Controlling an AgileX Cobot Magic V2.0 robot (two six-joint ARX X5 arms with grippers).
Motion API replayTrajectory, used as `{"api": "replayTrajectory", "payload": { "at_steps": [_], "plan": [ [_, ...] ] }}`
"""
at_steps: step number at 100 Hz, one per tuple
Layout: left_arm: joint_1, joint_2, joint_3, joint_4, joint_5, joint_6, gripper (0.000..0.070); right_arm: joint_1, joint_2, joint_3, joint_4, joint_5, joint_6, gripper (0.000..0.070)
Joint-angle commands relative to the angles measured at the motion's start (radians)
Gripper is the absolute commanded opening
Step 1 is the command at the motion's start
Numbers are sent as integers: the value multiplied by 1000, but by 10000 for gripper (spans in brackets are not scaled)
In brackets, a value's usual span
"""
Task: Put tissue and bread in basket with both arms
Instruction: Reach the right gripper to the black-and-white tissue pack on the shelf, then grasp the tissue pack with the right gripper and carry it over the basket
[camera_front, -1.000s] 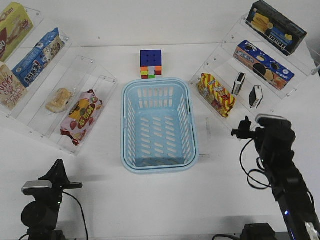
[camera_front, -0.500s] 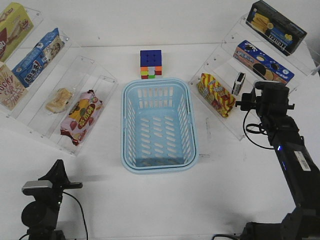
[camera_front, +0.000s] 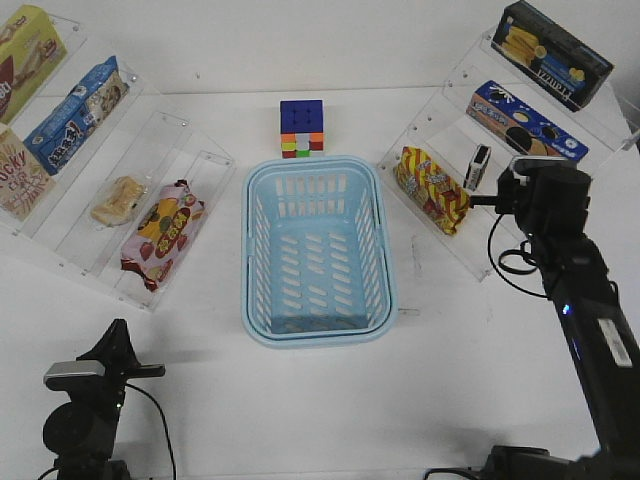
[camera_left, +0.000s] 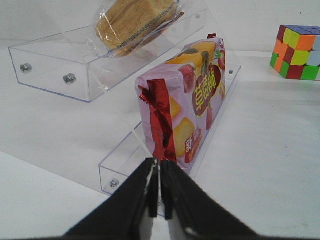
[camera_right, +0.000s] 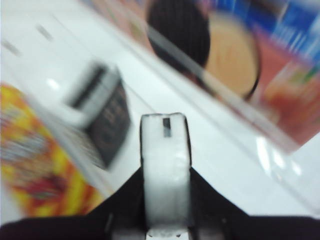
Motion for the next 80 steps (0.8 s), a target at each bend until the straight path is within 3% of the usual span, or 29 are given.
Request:
{"api": "replayTrajectory", "payload": {
  "at_steps": [1,17,26,42,45,51,57,64,72,76,80],
  "plan": [
    [0,-2,-20,15,2,-2,1,14,-76,25,2,-100,77,2],
    [0,-2,-20,15,2,-2,1,109,-177,25,-14,-385,141,2],
    [0,-2,-20,15,2,-2,1,234,-182,25,-19,-466,135,2],
    [0,-2,-20,14,2,-2,1,463,-134,24,-46,-411,48,25],
    [0,-2,-20,15,2,-2,1,489,-123,24,-47,-390,45,73],
    [0,-2,-20,15,2,-2,1,538,-94,24,-46,-344,42,280],
    [0,-2,-20,16,2,-2,1,563,-77,24,-43,-326,40,377],
    [0,-2,-20,24,2,-21,1,573,-74,24,-33,-328,41,379],
    [0,-2,-20,37,2,-123,1,574,-85,24,-1,-327,45,367],
    [0,-2,-19,40,2,-163,1,570,-101,24,2,-314,47,321],
    [0,-2,-18,39,2,-204,1,562,-119,24,-2,-293,47,228]
  ]
}}
